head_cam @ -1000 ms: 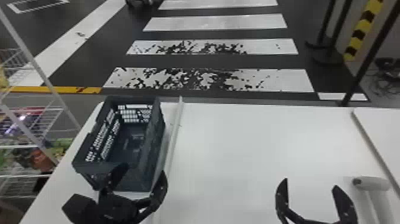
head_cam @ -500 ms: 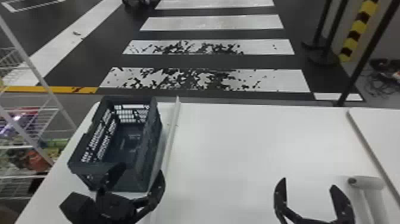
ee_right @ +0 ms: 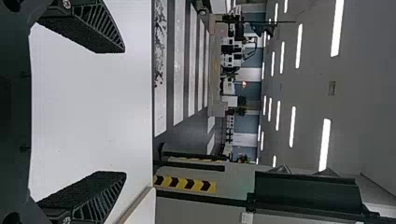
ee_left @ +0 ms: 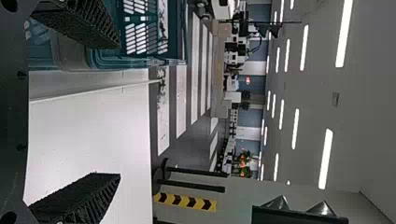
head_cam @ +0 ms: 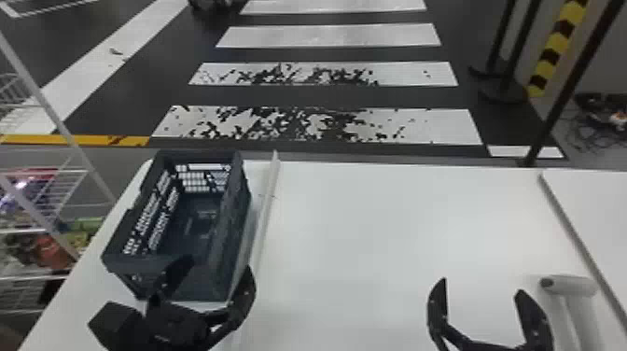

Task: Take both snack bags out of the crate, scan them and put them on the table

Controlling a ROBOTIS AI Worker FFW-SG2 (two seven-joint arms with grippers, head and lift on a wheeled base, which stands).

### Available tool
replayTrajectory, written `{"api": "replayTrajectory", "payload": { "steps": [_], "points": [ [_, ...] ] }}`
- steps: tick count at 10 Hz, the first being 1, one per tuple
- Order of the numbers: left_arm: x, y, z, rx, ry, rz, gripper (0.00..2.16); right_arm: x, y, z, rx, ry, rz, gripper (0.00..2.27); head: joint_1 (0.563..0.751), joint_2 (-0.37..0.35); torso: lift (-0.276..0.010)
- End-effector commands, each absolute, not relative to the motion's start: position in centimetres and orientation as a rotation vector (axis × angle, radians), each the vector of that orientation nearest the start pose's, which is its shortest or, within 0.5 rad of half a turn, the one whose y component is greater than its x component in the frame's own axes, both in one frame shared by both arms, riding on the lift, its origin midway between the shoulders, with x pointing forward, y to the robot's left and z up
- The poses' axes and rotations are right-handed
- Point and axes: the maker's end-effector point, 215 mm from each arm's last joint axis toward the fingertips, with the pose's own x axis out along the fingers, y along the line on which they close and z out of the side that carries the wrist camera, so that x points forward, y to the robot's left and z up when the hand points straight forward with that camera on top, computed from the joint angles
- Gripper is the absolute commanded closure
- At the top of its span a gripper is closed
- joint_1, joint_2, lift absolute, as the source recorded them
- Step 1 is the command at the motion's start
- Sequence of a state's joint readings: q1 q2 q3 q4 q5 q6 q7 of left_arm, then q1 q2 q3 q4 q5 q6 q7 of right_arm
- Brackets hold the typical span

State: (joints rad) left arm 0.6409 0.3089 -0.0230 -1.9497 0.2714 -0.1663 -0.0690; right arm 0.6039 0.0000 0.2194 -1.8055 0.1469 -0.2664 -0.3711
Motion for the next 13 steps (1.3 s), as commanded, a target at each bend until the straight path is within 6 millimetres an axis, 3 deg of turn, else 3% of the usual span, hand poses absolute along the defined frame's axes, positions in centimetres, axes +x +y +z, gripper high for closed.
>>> {"api": "replayTrajectory", "payload": {
  "steps": [1, 13],
  "points": [
    [38.95, 23.97, -39.67, -0.025, 0.116, -0.202, 0.00, 37.66, -17.26, -42.00, -0.039, 0.080, -0.139, 0.05, 0.695, 0.102, -0.092],
    [39.42, 23.90, -39.79, -0.030, 0.115, -0.201, 0.00, 38.07, -17.24, -41.67, -0.038, 0.071, -0.141, 0.05, 0.695, 0.097, -0.092]
  ]
}}
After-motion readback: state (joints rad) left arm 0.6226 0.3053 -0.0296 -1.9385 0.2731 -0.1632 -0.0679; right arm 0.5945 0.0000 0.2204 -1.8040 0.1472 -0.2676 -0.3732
